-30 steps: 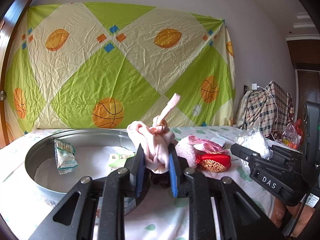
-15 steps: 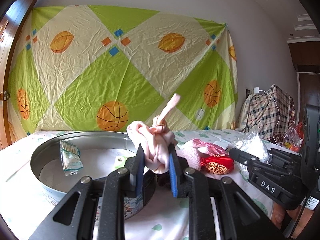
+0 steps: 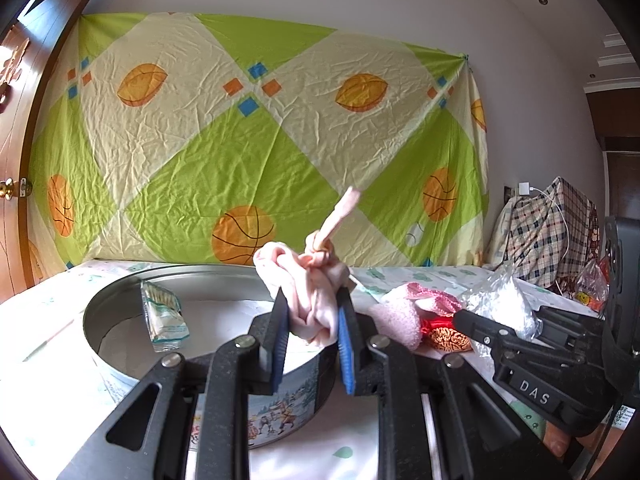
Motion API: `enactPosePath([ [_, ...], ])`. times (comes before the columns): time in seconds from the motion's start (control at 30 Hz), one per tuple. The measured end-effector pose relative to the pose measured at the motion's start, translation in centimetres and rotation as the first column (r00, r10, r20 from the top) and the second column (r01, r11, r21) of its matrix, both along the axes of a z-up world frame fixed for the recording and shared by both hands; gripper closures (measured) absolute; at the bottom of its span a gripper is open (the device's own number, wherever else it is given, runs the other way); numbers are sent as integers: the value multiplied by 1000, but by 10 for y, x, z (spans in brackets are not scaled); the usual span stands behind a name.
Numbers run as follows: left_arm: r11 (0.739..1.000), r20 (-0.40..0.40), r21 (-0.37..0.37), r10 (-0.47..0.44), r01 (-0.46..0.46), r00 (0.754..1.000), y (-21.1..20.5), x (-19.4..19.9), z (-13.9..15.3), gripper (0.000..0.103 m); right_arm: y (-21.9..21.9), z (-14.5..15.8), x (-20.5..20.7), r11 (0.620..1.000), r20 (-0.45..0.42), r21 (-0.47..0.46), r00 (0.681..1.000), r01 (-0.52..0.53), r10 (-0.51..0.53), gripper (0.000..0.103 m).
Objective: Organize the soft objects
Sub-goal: 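Carry the doll toward the tin with the left gripper while the right gripper carries the plastic bag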
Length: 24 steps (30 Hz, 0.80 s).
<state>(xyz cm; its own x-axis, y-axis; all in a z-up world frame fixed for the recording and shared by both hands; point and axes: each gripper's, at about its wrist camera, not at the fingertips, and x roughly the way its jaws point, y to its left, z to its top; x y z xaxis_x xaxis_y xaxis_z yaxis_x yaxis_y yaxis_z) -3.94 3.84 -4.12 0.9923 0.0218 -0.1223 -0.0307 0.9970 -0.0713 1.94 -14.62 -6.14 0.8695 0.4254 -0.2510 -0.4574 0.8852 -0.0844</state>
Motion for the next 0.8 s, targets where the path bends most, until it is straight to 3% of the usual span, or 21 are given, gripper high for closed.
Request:
enactPosePath([
  [0.8, 999, 3, -21, 36, -35, 999, 21, -10, 1, 83, 28, 2, -4, 996, -16, -11, 996, -93, 93, 78],
])
